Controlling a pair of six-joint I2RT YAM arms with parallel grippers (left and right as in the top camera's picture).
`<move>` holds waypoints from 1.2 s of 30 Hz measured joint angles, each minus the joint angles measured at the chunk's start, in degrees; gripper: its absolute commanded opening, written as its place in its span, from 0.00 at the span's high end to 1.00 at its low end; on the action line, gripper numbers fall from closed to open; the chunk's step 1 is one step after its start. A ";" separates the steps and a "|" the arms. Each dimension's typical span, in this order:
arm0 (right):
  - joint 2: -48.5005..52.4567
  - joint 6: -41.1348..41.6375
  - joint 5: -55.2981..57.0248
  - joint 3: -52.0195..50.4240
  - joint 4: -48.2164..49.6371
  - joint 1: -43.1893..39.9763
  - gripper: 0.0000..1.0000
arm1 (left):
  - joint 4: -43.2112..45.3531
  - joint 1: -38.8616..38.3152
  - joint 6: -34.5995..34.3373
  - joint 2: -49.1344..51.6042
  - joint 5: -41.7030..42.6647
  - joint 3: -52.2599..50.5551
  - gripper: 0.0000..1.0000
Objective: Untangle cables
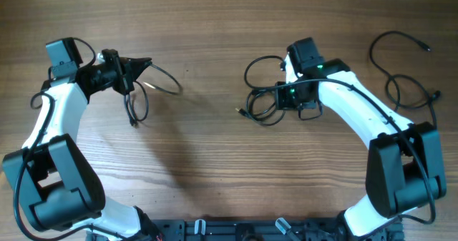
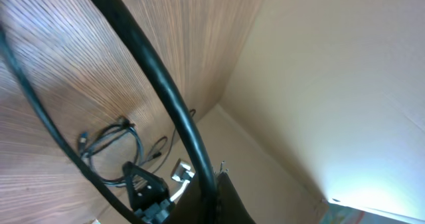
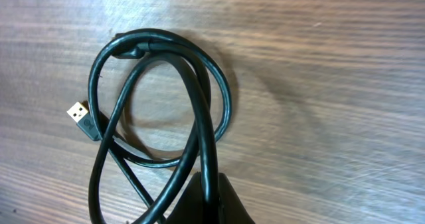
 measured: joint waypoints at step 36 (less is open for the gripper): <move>0.00 0.98 -8.22 -0.04 11.63 -0.83 0.77 | -33.51 -24.61 24.41 -10.91 -43.87 12.20 0.94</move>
